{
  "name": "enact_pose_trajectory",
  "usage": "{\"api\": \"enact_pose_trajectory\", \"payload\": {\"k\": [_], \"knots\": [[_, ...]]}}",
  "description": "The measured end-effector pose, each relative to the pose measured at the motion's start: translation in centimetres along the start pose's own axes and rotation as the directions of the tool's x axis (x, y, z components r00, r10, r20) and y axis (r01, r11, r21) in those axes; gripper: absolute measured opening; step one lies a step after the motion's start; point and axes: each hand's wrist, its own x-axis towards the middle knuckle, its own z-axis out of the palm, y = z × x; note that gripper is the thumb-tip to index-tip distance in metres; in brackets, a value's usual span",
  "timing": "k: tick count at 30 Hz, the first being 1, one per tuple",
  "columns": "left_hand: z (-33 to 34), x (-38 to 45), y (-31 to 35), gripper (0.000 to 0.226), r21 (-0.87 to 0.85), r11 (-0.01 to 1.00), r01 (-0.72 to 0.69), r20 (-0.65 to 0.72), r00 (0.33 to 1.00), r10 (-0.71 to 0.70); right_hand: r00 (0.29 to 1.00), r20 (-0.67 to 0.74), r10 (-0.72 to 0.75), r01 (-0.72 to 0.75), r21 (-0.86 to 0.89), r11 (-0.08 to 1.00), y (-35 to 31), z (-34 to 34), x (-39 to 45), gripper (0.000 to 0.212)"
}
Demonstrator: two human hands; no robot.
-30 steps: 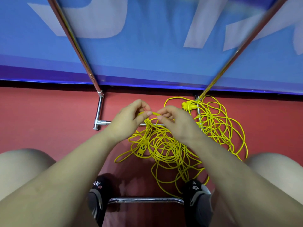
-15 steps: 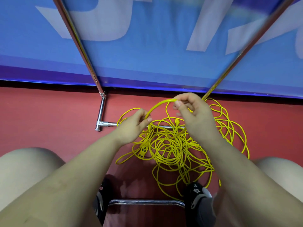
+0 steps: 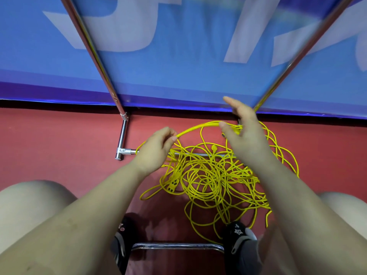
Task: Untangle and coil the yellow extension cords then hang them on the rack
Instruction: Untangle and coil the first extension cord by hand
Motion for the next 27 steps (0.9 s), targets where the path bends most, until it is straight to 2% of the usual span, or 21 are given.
{"api": "enact_pose_trajectory", "payload": {"k": [2,4,7,10,12,17,19,20,22,24,27], "knots": [[0.0,0.1,0.9,0.008,-0.014,0.997,-0.076,0.001,0.997,0.076,0.984,0.173,-0.031,0.035,-0.022,0.999,-0.2,1.4,-1.0,0.047],[0.1,0.0,2.0,0.011,0.000,0.986,-0.169,0.003,0.986,0.169,0.948,0.315,0.039,-0.032,-0.028,0.999,-0.3,2.8,-1.8,0.041],[0.0,0.0,2.7,0.014,-0.019,0.978,-0.207,-0.004,0.978,0.207,0.941,0.316,0.123,-0.132,0.005,0.991,-0.5,3.7,-2.0,0.027],[0.0,-0.3,2.6,0.011,-0.118,0.988,-0.104,0.087,0.990,0.115,0.938,0.311,0.149,-0.176,0.061,0.982,-0.9,3.4,-1.6,0.017],[0.0,-0.6,2.3,0.024,-0.141,0.990,-0.024,0.138,0.990,0.043,0.944,0.310,0.116,-0.145,0.073,0.987,-1.1,3.2,-1.7,0.015],[0.1,-1.0,1.3,0.063,-0.142,0.987,0.076,0.244,0.969,-0.040,0.981,0.192,-0.024,0.005,0.101,0.995,-2.0,2.3,-2.3,0.017],[0.3,-1.0,0.4,0.074,-0.091,0.988,0.127,0.309,0.947,-0.093,0.995,0.101,-0.024,0.006,0.173,0.985,-2.4,1.4,-2.1,0.016],[0.5,-1.0,-0.3,0.071,-0.045,0.988,0.145,0.327,0.937,-0.122,0.999,0.050,-0.010,-0.001,0.221,0.975,-2.5,0.8,-1.9,0.017],[0.8,-0.9,-1.6,0.044,0.042,0.988,0.148,0.324,0.933,-0.154,0.998,-0.055,0.031,-0.015,0.271,0.962,-2.2,-0.4,-1.6,0.018],[0.8,-0.6,-2.2,0.023,0.101,0.984,0.146,0.281,0.945,-0.169,0.988,-0.128,0.081,-0.053,0.212,0.976,-1.1,-0.9,-1.3,0.015],[0.4,-0.3,-2.2,0.022,0.091,0.987,0.133,0.205,0.967,-0.149,0.968,-0.188,0.166,-0.160,0.047,0.986,1.1,-1.0,-0.9,0.017]]}}
